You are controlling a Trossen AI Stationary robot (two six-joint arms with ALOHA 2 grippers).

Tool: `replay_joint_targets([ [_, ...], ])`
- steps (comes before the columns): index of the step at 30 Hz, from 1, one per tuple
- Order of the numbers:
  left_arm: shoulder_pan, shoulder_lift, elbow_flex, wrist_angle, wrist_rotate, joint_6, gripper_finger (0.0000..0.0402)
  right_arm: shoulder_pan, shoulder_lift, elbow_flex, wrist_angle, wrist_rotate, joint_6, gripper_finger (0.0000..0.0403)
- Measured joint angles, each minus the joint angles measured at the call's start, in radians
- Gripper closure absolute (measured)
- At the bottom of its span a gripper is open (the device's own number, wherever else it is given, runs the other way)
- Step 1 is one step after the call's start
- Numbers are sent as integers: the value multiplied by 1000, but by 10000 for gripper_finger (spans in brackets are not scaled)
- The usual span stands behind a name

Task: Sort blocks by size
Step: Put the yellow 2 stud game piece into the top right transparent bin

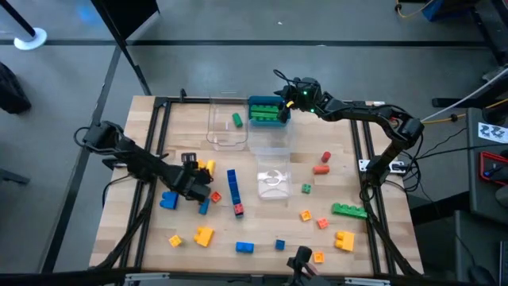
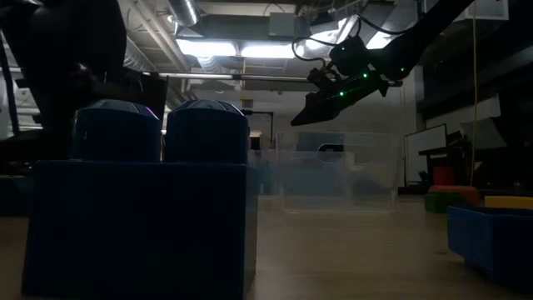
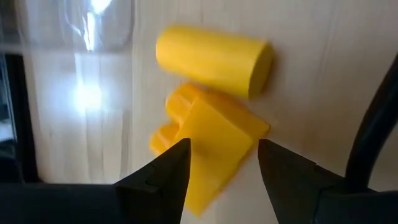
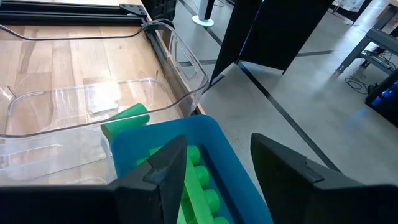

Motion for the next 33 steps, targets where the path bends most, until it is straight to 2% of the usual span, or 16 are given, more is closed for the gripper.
replay_joint_targets([
  [4, 0, 0, 0, 32, -24, 70, 222, 0, 0, 0, 0, 0, 0, 221],
  [16, 37, -1, -44, 90, -43, 73, 222, 0, 0, 0, -1, 0, 0, 221],
  [23, 53, -1, -49, 94, -42, 134, 225, 0, 0, 0, -1, 0, 0, 221],
  [27, 54, -1, -50, 98, -30, 146, 258, 0, 0, 0, -2, 0, 0, 221],
  [33, 54, -3, -47, 107, -75, 95, 344, 0, -14, 0, -10, -8, 0, 221],
])
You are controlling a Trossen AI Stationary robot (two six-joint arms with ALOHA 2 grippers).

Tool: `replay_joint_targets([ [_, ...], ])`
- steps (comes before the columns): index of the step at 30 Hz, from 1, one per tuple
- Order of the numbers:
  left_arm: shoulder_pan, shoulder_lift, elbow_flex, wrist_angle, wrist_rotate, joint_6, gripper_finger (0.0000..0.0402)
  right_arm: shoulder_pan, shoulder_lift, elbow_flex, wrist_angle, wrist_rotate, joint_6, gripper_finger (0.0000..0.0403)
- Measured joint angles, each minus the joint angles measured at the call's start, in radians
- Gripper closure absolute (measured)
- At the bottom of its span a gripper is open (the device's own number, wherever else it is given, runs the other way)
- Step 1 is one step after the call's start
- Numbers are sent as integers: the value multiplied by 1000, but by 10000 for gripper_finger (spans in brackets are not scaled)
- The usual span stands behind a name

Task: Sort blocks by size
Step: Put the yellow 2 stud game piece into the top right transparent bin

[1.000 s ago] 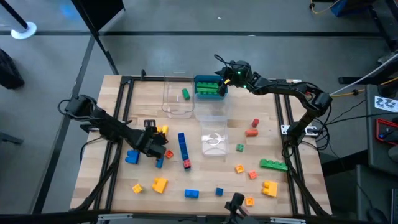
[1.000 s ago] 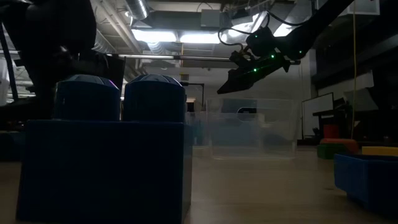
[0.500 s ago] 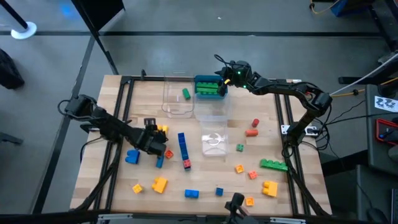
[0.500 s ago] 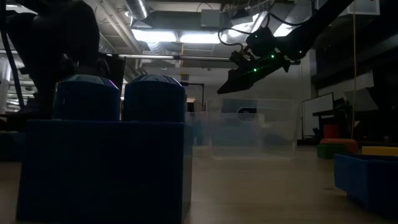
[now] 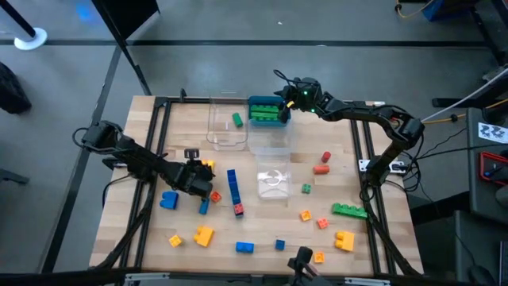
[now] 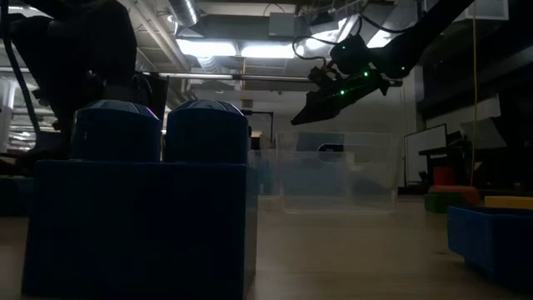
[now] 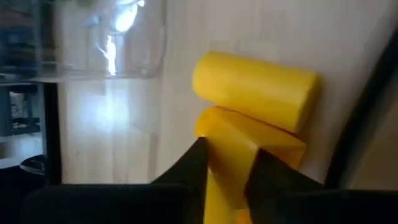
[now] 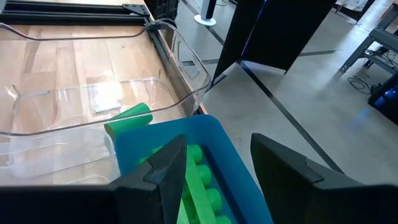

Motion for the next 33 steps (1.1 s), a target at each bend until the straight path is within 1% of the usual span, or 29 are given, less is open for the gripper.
replay_joint_targets([
  [3, 2, 0, 14, -3, -7, -6, 380, 0, -42, 0, -35, 0, -3, 221],
  [5, 0, 0, 39, -20, 16, -6, 393, 0, -83, 0, -85, 0, -20, 221],
  [8, 0, 3, 89, -73, 69, -15, 393, 0, -166, 0, -194, 9, -52, 221],
  [13, -1, 4, 194, -157, 133, -32, 398, 0, -321, 0, -399, 17, -55, 221],
  [20, -3, 4, 331, -269, 183, -34, 399, 0, -525, 0, -656, 18, -48, 221],
  [25, 1, 3, 446, -314, 176, 7, 399, 0, -631, 0, -813, 18, 51, 221],
  [28, 11, 3, 510, -302, 166, 60, 398, 0, -670, 0, -898, 8, 107, 221],
  [31, 27, 3, 561, -301, 123, 115, 399, 0, -687, 0, -978, 3, 142, 221],
  [33, 42, 2, 583, -276, 71, 167, 399, 0, -687, 0, -1022, 2, 172, 221],
])
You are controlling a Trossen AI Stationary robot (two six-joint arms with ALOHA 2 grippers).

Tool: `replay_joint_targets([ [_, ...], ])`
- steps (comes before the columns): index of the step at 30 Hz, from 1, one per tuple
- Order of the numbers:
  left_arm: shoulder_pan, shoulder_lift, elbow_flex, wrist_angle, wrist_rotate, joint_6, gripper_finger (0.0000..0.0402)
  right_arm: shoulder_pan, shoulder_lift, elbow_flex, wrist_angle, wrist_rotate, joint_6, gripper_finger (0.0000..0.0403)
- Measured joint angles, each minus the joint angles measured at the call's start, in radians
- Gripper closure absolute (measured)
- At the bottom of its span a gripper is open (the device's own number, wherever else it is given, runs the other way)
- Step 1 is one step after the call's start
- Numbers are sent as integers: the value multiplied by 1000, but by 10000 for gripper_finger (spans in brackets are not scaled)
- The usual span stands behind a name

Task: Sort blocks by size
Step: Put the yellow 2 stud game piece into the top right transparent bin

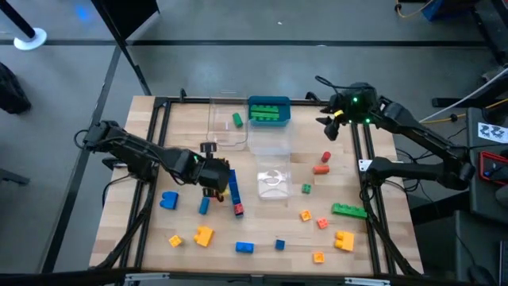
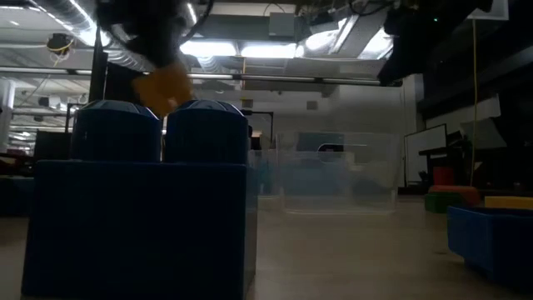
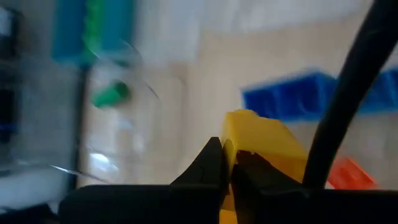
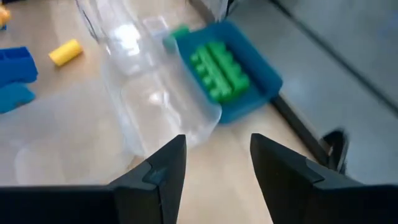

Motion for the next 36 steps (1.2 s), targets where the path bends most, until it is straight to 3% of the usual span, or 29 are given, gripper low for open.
replay_joint_targets([
  [3, 40, 0, 3, 112, -65, 87, 397, 0, 6, 0, -59, 0, 28, 221],
  [8, 145, 11, -39, 459, -72, 225, 398, 0, 22, 0, -129, -1, 31, 221],
  [11, 216, 35, -61, 652, -49, 291, 398, 0, 28, 0, -172, -1, 31, 221],
  [18, 359, 171, -63, 928, 82, 360, 387, 0, 28, 0, -267, 0, 31, 221],
  [25, 437, 308, -63, 1123, 93, 488, 385, 0, 28, 0, -298, -1, 31, 221],
  [30, 474, 369, -58, 1176, 93, 435, 381, 0, 28, 0, -328, -1, 31, 221],
  [36, 496, 377, -54, 1177, 94, 374, 322, 0, 28, 0, -338, -1, 31, 221],
])
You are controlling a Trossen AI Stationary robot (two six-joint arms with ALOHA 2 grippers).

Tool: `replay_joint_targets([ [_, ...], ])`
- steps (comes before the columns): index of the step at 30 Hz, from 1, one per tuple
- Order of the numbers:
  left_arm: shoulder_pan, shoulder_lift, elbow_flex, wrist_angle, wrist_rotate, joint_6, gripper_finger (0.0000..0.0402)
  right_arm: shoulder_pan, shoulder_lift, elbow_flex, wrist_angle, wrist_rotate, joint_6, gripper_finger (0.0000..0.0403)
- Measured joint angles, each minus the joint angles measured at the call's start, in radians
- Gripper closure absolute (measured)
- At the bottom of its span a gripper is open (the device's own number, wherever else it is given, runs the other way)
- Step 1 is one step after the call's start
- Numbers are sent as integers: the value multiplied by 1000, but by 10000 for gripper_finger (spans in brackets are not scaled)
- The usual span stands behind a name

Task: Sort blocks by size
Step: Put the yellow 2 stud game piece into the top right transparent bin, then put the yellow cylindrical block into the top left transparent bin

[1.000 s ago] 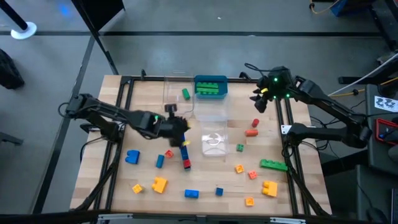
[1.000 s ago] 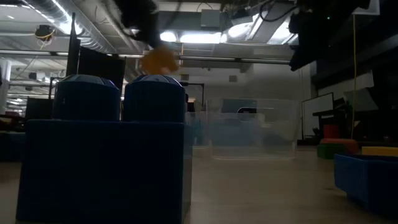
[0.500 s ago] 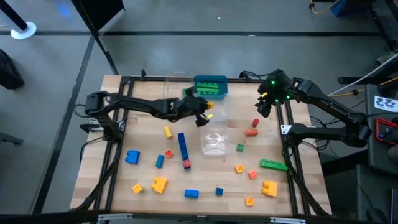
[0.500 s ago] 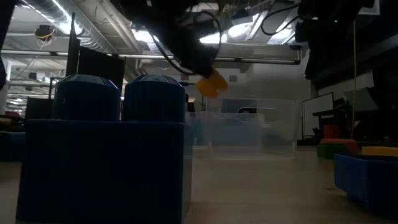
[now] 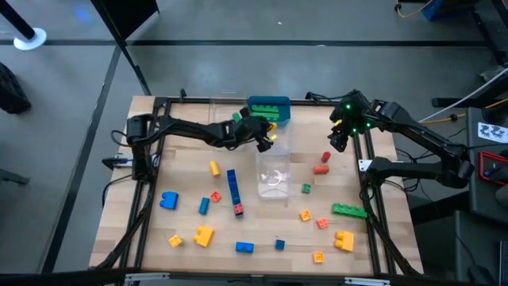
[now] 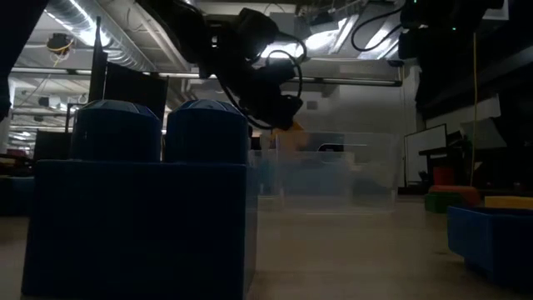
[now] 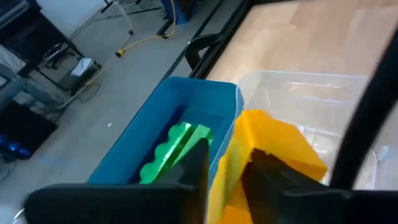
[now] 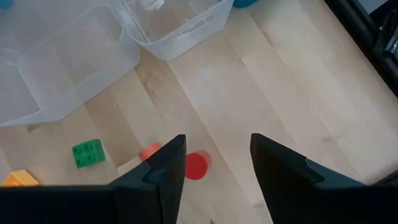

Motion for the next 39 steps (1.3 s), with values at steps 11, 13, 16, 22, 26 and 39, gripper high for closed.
replay_joint_targets([
  [11, -16, -32, 1, -3, 0, 15, 234, 0, 0, 0, 11, 0, 0, 221],
  [13, -16, -45, 2, -13, 1, -2, 236, 0, 0, 0, 11, 0, 0, 221],
  [16, -15, -70, 2, -78, 8, -41, 243, 0, 0, 0, 11, 0, 0, 221],
  [22, -15, -124, 2, -215, 118, -104, 255, 0, 0, 0, 26, 0, 0, 221],
  [26, -6, -160, 2, -217, 218, -115, 258, 0, 0, 0, 85, 0, 0, 221],
  [39, 2, -249, 2, -337, 221, -124, 259, 0, 0, 0, 145, 0, 0, 221],
])
